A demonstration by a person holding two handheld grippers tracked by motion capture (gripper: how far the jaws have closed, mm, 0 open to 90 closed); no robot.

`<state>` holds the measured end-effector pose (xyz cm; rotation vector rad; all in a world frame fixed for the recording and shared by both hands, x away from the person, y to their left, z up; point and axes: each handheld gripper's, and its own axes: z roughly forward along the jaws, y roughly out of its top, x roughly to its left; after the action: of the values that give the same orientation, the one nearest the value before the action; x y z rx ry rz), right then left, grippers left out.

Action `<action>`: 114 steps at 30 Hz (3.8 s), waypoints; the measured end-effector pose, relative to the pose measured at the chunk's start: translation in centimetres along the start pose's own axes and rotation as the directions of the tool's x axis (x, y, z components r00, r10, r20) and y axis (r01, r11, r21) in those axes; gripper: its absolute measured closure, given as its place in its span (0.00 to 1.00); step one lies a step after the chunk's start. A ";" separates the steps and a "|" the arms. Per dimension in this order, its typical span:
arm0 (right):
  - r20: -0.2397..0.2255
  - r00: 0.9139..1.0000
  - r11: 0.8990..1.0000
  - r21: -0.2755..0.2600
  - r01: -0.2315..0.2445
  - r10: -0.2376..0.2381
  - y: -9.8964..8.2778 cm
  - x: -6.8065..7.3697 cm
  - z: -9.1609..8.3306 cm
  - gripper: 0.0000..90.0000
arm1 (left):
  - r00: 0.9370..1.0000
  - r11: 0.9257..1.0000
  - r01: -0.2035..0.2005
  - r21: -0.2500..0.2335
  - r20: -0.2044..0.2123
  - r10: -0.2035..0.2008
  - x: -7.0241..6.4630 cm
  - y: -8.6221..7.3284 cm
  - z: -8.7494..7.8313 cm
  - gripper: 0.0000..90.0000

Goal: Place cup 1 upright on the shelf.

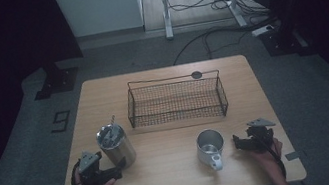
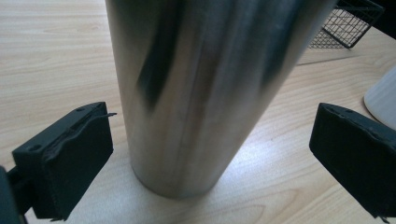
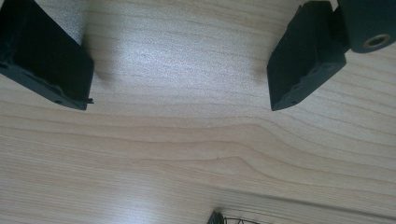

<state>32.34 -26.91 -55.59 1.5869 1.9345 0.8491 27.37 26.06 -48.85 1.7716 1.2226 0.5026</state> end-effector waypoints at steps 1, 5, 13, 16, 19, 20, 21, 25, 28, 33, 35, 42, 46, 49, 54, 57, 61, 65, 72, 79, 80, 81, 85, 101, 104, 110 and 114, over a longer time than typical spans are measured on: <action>0.000 1.000 1.000 0.000 0.000 0.000 0.0 0.0 0.0 0.08 | 1.000 1.000 -0.001 0.000 -0.003 0.001 0.0 0.1 0.1 0.00; 0.000 1.000 1.000 0.000 -0.001 0.001 0.0 0.0 0.0 0.08 | 1.000 1.000 -0.011 -0.003 0.008 0.011 0.1 0.4 0.6 0.00; 0.001 1.000 1.000 -0.001 -0.001 0.001 0.0 0.0 0.0 0.08 | 1.000 1.000 -0.007 0.000 -0.003 0.007 0.4 0.8 1.5 0.00; 0.002 1.000 1.000 -0.001 -0.001 0.001 0.0 0.0 0.0 0.08 | 1.000 1.000 -0.006 -0.010 -0.018 0.006 0.5 0.9 1.7 0.00; 0.002 1.000 1.000 -0.001 -0.002 0.002 0.0 0.0 0.0 0.08 | 1.000 1.000 -0.006 -0.005 -0.015 0.006 0.5 1.0 1.9 0.00; 0.004 1.000 1.000 0.000 -0.006 0.006 0.0 0.0 0.0 0.08 | 1.000 1.000 -0.007 -0.004 -0.018 0.007 0.5 1.0 2.1 0.00; 0.004 1.000 1.000 0.000 -0.006 0.006 0.0 0.0 0.0 0.08 | 1.000 1.000 -0.007 -0.004 -0.018 0.007 0.5 1.0 2.1 0.00; 0.005 1.000 1.000 0.000 -0.007 0.007 0.0 0.0 0.0 0.08 | 1.000 1.000 -0.013 -0.002 -0.020 0.013 0.4 1.2 2.5 0.00; 0.007 1.000 1.000 0.000 -0.009 0.009 0.0 0.0 0.0 0.08 | 0.999 1.000 -0.024 -0.004 -0.028 0.024 0.3 1.4 3.1 0.00; 0.009 1.000 1.000 -0.001 -0.011 0.011 0.0 0.0 0.0 0.09 | 0.999 0.999 -0.023 -0.023 -0.044 0.022 0.2 1.8 3.9 0.00; 0.010 1.000 1.000 0.000 -0.011 0.011 0.0 0.0 0.0 0.09 | 0.998 0.999 -0.030 -0.029 -0.052 0.028 0.1 1.8 4.0 0.01; 0.011 1.000 1.000 0.000 -0.011 0.011 0.0 0.0 0.0 0.09 | 0.997 0.998 -0.048 -0.046 -0.057 0.045 0.1 1.6 4.0 0.02; 0.011 1.000 1.000 0.000 -0.012 0.012 0.0 0.0 0.0 0.09 | 0.997 0.997 -0.049 -0.053 -0.057 0.046 0.1 1.5 4.0 0.03; 0.012 1.000 1.000 0.000 -0.012 0.012 0.0 0.0 0.0 0.09 | 0.996 0.996 -0.073 -0.055 -0.063 0.070 0.1 1.5 3.8 0.03; 0.012 1.000 1.000 -0.001 -0.012 0.012 0.0 0.0 -0.1 0.09 | 0.996 0.996 -0.067 -0.061 -0.059 0.064 0.3 1.5 3.7 0.04; 0.014 1.000 1.000 -0.002 -0.012 0.012 0.0 0.0 -0.1 0.10 | 0.997 0.996 -0.058 -0.065 -0.049 0.055 0.4 1.5 3.6 0.04; 0.015 1.000 1.000 -0.004 -0.013 0.013 0.0 0.0 0.0 0.10 | 0.998 0.996 -0.047 -0.076 -0.043 0.044 0.7 1.4 3.4 0.04; 0.017 1.000 1.000 -0.005 -0.015 0.015 0.0 0.0 0.0 0.10 | 0.999 0.996 -0.038 -0.082 -0.035 0.036 0.8 1.3 3.2 0.04; 0.014 1.000 1.000 -0.005 -0.015 0.016 0.0 -0.1 0.0 0.10 | 0.999 0.996 -0.035 -0.084 -0.026 0.033 0.7 1.3 3.0 0.04; 0.014 1.000 1.000 -0.005 -0.015 0.015 0.0 -0.1 -0.1 0.10 | 0.999 0.994 -0.040 -0.101 -0.025 0.037 0.6 1.3 2.6 0.04; 0.014 1.000 1.000 -0.005 -0.015 0.015 0.0 -0.1 -0.1 0.10 | 0.999 0.993 -0.040 -0.109 -0.030 0.037 0.6 1.3 2.5 0.04; 0.014 1.000 1.000 -0.005 -0.015 0.016 0.0 -0.1 0.0 0.10 | 0.999 0.993 -0.038 -0.113 -0.032 0.034 0.7 1.4 2.4 0.04; 0.014 1.000 1.000 -0.005 -0.015 0.015 0.0 -0.1 -0.1 0.10 | 0.999 0.992 -0.027 -0.119 -0.021 0.025 0.8 1.4 2.2 0.04; 0.015 1.000 1.000 -0.005 -0.015 0.015 0.0 -0.1 0.0 0.10 | 1.000 0.986 -0.030 -0.166 0.001 0.030 0.2 2.3 1.1 0.04; 0.015 1.000 1.000 -0.006 -0.016 0.016 0.0 -0.1 -0.1 0.10 | 1.000 0.985 -0.029 -0.173 0.005 0.030 0.1 2.5 1.0 0.04; 0.017 1.000 1.000 -0.007 -0.017 0.017 0.0 -0.1 -0.1 0.11 | 0.999 0.983 -0.026 -0.180 0.014 0.029 0.0 2.8 0.8 0.04; 0.020 1.000 1.000 -0.007 -0.019 0.020 0.0 -0.1 -0.1 0.11 | 0.999 0.982 -0.030 -0.186 0.016 0.034 -0.1 3.1 0.7 0.04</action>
<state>32.30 -27.02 -55.57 1.6065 1.9029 0.8439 29.53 25.34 -46.55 1.6355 1.0985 0.5973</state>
